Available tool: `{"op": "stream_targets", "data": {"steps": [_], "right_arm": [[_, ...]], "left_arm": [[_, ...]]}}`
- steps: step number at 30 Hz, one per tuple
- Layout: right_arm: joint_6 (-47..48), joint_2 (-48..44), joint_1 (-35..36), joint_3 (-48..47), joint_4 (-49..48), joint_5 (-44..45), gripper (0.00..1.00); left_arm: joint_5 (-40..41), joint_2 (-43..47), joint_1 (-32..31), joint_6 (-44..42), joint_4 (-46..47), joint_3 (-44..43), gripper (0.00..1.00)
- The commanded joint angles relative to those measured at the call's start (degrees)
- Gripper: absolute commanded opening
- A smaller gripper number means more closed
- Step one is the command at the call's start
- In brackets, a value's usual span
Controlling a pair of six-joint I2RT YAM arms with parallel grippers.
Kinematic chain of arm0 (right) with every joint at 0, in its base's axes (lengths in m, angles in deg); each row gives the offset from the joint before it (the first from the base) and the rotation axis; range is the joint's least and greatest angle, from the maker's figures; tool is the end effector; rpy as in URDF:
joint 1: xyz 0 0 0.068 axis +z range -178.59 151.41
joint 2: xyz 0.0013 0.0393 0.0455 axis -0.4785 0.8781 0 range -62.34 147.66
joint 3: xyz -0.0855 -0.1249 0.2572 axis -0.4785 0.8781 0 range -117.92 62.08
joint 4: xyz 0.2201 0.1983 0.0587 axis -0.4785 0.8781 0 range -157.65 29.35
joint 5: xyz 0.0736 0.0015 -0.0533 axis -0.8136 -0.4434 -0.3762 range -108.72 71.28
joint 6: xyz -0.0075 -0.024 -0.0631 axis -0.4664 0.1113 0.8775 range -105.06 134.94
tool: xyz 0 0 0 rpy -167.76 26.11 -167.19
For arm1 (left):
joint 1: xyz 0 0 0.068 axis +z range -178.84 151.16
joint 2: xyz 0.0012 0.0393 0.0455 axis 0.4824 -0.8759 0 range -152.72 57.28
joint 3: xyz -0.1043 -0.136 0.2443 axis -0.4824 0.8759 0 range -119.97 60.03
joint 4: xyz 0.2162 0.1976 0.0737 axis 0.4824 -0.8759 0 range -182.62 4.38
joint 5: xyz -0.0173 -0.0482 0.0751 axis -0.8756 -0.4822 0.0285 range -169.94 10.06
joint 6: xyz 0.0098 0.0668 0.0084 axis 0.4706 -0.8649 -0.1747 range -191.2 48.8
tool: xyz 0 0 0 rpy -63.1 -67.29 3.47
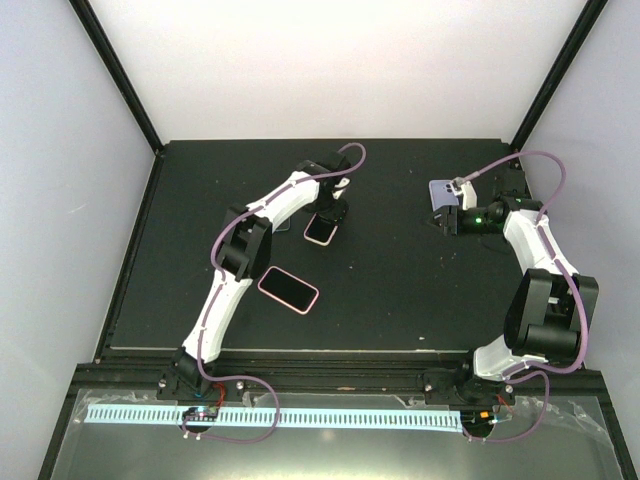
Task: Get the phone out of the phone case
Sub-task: Pick up the phone at the center of the board.
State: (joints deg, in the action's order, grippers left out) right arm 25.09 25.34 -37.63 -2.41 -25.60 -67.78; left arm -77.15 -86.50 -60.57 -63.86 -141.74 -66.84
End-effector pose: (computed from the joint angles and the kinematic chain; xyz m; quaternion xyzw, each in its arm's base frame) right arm 0.3446 -0.0131 0.2459 -0.0976 0.8877 0.3673 0.2600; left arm 0.4987 -0.3053 0.1358 0.2054 0.9672 -0.0266 0.1470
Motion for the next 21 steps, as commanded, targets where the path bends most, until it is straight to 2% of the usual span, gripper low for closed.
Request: {"op": "stream_targets", "data": {"steps": [1, 4, 11, 16, 21], "right_arm": [[0.6, -1.9, 0.1, -0.1, 0.3, -0.6, 0.57], [0.6, -3.3, 0.1, -0.5, 0.2, 0.3, 0.57], [1.7, -6.5, 3.0, -2.3, 1.2, 1.7, 0.57], [1.7, -9.6, 12.2, -3.8, 0.5, 7.7, 0.57], [-2.6, -9.1, 22.8, -9.0, -0.8, 8.9, 0.58]], "left_arm": [[2.8, -1.4, 0.3, 1.1, -5.2, -2.0, 0.65], [2.4, 3.7, 0.1, 2.0, -4.9, 0.1, 0.59], [-3.8, 24.5, -0.9, 6.8, 8.7, 18.2, 0.38], [-4.7, 40.6, -2.3, 13.2, 22.0, 33.5, 0.26], [-2.8, 55.6, -3.9, 22.2, 39.2, 49.5, 0.25]]}}
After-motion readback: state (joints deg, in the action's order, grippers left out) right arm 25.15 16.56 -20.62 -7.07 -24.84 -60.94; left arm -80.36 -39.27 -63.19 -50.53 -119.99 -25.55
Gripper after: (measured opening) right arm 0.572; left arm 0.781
